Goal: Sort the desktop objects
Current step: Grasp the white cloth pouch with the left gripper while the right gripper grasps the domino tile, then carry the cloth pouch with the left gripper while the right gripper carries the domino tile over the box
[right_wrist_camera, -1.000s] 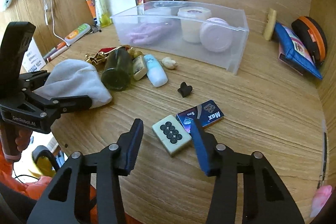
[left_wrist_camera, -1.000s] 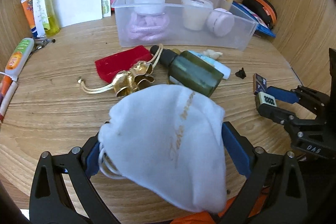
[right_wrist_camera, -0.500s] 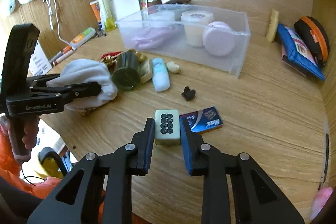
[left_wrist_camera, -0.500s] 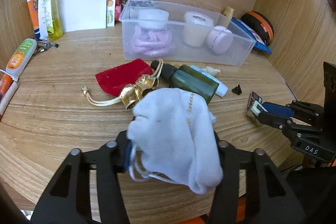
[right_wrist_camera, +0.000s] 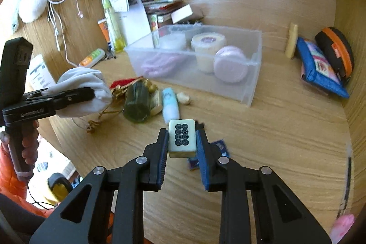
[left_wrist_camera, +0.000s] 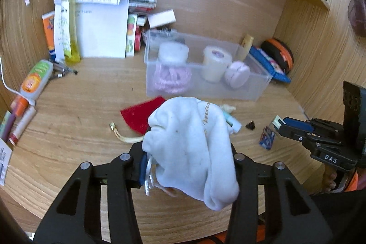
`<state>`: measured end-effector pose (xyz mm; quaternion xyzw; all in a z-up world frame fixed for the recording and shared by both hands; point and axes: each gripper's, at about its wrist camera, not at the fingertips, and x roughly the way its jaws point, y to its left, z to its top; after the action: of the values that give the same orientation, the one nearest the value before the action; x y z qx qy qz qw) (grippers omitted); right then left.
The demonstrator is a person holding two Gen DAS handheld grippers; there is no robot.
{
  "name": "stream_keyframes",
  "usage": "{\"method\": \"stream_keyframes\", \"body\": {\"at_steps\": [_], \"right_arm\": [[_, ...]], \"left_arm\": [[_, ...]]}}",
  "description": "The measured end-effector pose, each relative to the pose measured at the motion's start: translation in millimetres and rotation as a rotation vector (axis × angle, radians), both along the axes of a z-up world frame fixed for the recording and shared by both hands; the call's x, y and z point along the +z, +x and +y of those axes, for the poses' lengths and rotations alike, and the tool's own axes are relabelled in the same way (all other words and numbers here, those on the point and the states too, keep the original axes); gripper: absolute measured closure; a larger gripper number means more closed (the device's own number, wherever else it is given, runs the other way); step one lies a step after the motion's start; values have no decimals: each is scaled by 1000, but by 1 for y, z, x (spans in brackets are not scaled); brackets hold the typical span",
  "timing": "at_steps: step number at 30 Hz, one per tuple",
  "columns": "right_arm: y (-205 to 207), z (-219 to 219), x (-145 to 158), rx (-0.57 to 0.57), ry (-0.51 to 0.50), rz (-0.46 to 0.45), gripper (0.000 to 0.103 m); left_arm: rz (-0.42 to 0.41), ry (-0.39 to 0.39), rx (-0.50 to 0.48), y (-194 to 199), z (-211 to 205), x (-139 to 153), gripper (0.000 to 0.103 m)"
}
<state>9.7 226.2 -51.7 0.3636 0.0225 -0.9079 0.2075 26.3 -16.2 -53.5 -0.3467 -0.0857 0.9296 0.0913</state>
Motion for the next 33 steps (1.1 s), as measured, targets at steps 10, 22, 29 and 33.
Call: {"method": "stream_keyframes", "body": {"at_steps": [10,22,29,33], "right_arm": [[-14,19,29,-53,-25,77,81],[-42,33,48,-83,-50,121,81],[-58,31,55,-75,-55,137,81],[-67,29,57,-71,-56,142,81]], "left_arm": [[53,42,20,-9,-17,26,58],[54,101,33,-33,-34,34,58],[40,131,20,-50,-36,35,57],[21,149,0,-65,-34,35,57]]}}
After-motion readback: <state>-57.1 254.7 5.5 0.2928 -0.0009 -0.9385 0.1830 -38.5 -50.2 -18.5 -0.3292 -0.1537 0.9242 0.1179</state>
